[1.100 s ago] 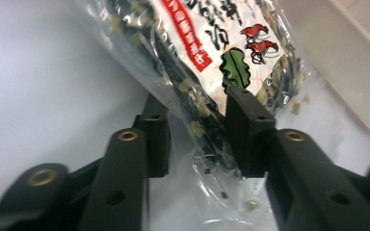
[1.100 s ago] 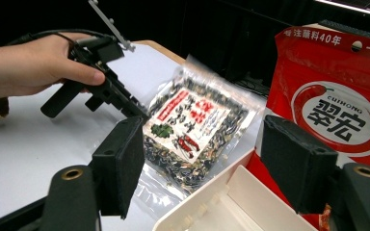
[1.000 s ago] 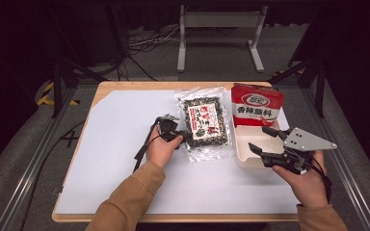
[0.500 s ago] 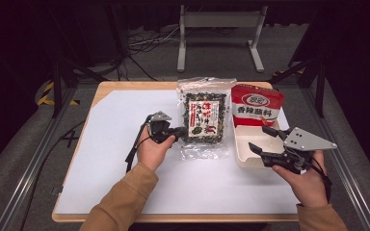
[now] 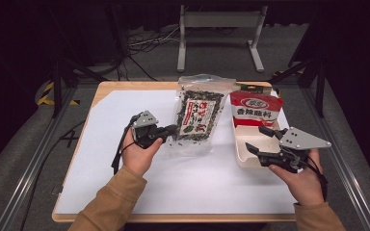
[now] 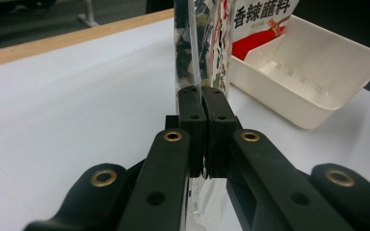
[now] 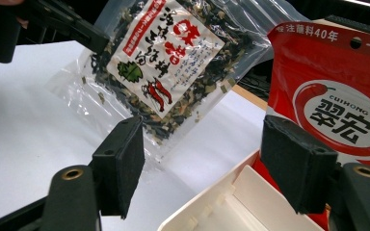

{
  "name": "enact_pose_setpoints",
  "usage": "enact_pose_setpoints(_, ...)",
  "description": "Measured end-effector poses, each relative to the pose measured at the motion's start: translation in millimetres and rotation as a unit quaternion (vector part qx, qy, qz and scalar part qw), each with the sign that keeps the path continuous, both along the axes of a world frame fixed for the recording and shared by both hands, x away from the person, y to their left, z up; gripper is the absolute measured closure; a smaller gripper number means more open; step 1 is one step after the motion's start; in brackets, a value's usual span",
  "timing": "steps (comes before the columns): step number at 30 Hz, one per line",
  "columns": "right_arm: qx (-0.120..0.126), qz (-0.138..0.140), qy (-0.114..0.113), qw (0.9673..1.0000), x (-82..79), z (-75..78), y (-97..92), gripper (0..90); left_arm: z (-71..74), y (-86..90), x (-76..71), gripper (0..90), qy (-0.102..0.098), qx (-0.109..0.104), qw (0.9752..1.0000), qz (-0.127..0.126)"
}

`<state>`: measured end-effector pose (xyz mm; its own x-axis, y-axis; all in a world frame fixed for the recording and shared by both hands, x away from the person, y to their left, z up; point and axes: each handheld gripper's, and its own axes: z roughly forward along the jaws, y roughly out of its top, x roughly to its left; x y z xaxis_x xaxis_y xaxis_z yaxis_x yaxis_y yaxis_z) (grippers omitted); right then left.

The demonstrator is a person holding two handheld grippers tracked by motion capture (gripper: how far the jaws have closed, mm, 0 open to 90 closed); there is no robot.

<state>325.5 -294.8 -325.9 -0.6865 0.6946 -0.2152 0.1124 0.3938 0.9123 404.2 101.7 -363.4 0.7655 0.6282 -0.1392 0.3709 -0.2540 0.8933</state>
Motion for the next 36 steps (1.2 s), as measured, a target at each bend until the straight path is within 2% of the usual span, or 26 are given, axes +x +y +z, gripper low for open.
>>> enact_pose_setpoints(3,0.001,0.0,0.001,1.0,0.3,0.0,0.0,32.8,1.2,2.6,-2.0,88.2,-0.004,0.002,1.0,0.0)
enact_pose_setpoints(8,0.001,0.003,0.003,1.0,2.8,-0.6,1.2,32.8,6.8,8.2,-11.8,88.4,-0.021,0.006,0.9997,-0.008)
enact_pose_setpoints(9,0.002,0.004,0.003,1.0,3.7,-0.9,1.9,32.8,9.7,11.6,-16.0,88.4,-0.03,0.013,0.9994,-0.009)
enact_pose_setpoints(14,0.001,0.01,0.006,0.9999,7.9,-2.7,6.1,32.8,14.4,19.8,-25.3,88.5,-0.024,0.013,0.9996,-0.006)
enact_pose_setpoints(15,0.001,0.014,0.009,0.9999,10.7,-3.5,9.9,32.9,18.5,26.0,-31.6,88.6,-0.029,0.018,0.9994,-0.007)
enact_pose_setpoints(17,0.001,0.019,0.009,0.9998,12.7,-3.4,13.4,32.9,20.3,28.5,-35.0,88.6,-0.035,0.02,0.9991,-0.007)
enact_pose_setpoints(19,0.003,0.027,0.009,0.9996,15.7,-2.8,18.1,32.9,25.4,33.3,-45.5,88.6,-0.045,0.026,0.9985,-0.013)
enact_pose_setpoints(22,0.008,0.036,0.011,0.9993,21.1,-2.0,23.3,32.9,28.5,35.7,-51.6,88.7,-0.041,0.03,0.9984,-0.023)
enact_pose_setpoints(23,0.011,0.041,0.013,0.999,23.7,-2.1,25.2,32.9,31.7,36.6,-58.1,88.7,-0.039,0.036,0.9981,-0.03)
enact_pose_setpoints(25,0.029,0.059,0.03,0.9974,30.3,-3.5,27.8,32.9,34.5,35.9,-65.3,88.7,-0.045,0.039,0.9976,-0.035)
enact_pose_setpoints(26,0.029,0.059,0.03,0.9974,30.3,-3.5,27.8,32.9,34.5,35.9,-65.3,88.7,-0.045,0.039,0.9976,-0.035)
enact_pose_setpoints(27,0.05,0.075,0.051,0.9946,37.9,-6.1,28.8,32.9,36.4,35.2,-68.7,88.7,-0.046,0.039,0.9972,-0.044)
enact_pose_setpoints(28,0.069,0.082,0.079,0.9911,53.1,-12.3,29.9,33.3,38.9,34.0,-73.6,88.7,-0.054,0.041,0.9965,-0.049)
enact_pose_setpoints(30,0.084,0.086,0.101,0.9877,63.9,-16.3,31.0,33.1,41.0,32.9,-77.8,88.7,-0.06,0.037,0.996,-0.055)
enact_pose_setpoints(33,0.109,0.101,0.108,0.9829,73.7,-17.3,33.9,32.4,44.4,31.1,-83.5,88.7,-0.063,0.029,0.9952,-0.069)
enact_pose_setpoints(34,0.109,0.101,0.108,0.9829,73.7,-17.3,33.9,32.4,44.4,31.1,-83.5,88.7,-0.063,0.029,0.9952,-0.069)
enact_pose_setpoints(35,0.127,0.122,0.106,0.9786,76.7,-14.8,38.2,31.3,45.2,31.0,-84.4,88.7,-0.065,0.027,0.9946,-0.076)
enact_pose_setpoints(36,0.132,0.128,0.105,0.9774,76.8,-13.8,39.7,31.1,45.5,29.6,-86.2,88.7,-0.064,0.02,0.9941,-0.085)
